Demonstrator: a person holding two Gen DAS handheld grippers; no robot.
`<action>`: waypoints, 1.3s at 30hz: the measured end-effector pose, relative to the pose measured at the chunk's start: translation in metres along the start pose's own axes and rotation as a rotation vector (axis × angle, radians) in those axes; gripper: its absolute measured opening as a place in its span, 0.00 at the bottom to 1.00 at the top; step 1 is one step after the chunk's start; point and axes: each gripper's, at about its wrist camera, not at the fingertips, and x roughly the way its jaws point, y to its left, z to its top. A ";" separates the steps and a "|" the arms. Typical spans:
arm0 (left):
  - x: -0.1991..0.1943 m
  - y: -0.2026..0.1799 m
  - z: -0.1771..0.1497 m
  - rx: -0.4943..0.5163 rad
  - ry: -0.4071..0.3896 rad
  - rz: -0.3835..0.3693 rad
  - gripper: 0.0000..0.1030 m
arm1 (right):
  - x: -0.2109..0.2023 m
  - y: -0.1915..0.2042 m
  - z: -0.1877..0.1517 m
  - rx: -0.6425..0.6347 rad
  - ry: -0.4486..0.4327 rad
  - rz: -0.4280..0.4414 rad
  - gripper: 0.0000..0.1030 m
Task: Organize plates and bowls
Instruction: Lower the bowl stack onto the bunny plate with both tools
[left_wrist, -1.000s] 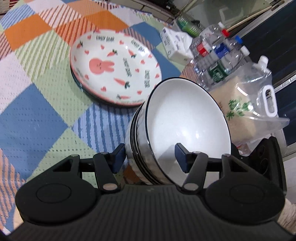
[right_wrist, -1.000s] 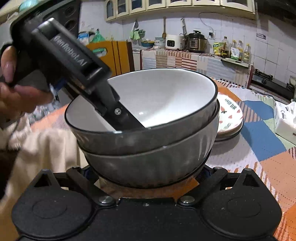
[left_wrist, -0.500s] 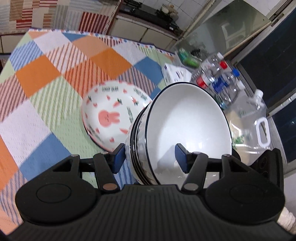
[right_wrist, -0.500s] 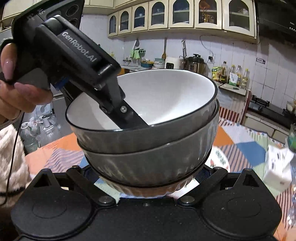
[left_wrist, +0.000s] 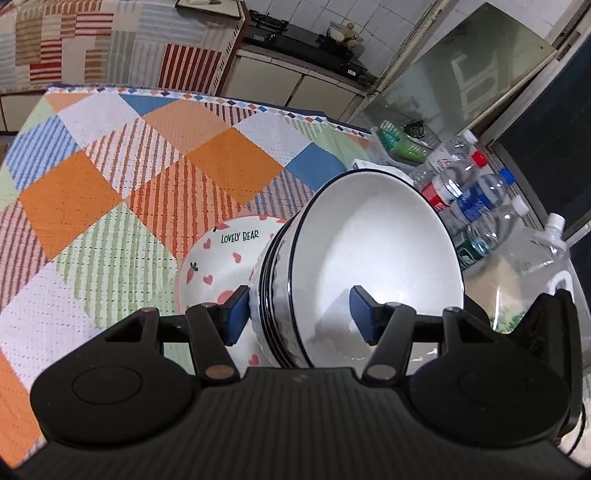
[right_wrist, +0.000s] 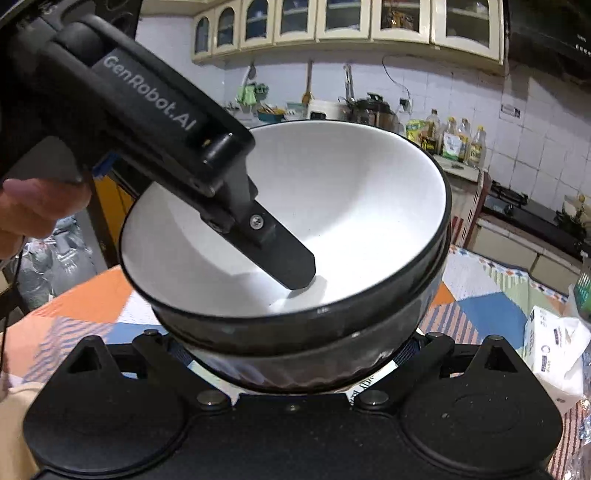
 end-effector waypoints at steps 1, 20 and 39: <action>0.006 0.004 0.001 -0.014 0.003 -0.004 0.55 | 0.003 -0.003 -0.001 0.008 0.006 0.002 0.97; 0.073 0.031 -0.001 -0.052 0.079 0.044 0.55 | 0.053 -0.016 -0.031 0.062 0.119 0.000 0.97; 0.083 0.043 -0.007 -0.154 0.058 0.033 0.56 | 0.070 -0.022 -0.028 0.047 0.144 -0.035 0.96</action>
